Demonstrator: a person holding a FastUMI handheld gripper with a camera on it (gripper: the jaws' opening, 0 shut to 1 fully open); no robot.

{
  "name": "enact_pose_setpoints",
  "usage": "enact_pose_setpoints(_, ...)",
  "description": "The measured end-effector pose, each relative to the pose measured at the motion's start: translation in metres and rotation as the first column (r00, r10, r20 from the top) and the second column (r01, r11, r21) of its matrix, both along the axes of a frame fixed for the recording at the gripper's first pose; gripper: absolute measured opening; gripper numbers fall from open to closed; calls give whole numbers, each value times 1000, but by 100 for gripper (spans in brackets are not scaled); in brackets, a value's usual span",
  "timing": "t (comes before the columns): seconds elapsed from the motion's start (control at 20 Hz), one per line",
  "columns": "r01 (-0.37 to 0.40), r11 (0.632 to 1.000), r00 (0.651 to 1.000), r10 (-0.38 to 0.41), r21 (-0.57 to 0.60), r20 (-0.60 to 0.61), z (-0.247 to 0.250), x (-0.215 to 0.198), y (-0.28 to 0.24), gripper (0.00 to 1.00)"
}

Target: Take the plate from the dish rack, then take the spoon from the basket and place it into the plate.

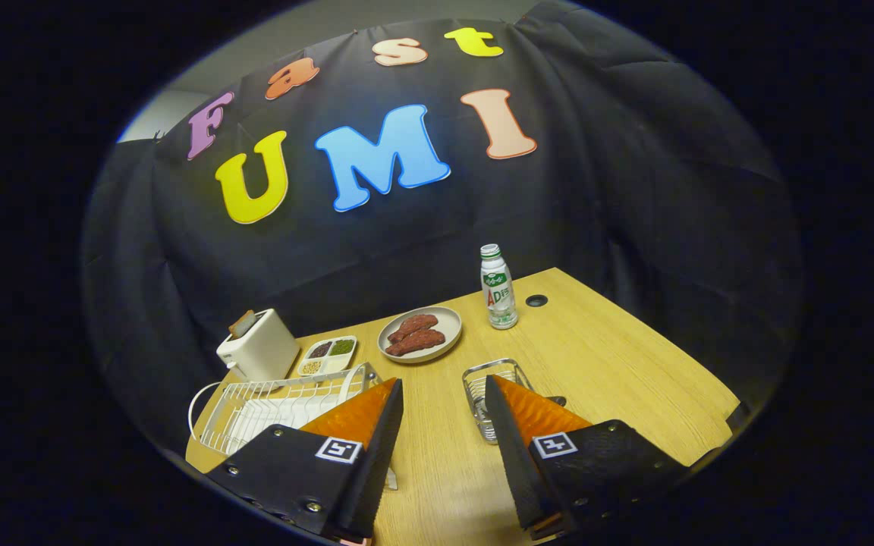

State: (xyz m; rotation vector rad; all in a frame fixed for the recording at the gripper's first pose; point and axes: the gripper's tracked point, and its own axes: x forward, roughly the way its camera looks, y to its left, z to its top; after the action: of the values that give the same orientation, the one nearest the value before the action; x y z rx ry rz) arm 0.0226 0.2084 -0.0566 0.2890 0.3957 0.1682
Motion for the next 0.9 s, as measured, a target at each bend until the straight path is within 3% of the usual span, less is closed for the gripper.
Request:
enact_pose_setpoints(0.45, 168, 986, 986, -168, -1, -9, -30, 34, -65, 67)
enact_pose_setpoints(0.9, 177, 981, 977, -165, 82, -134, -92, 29, -52, 62)
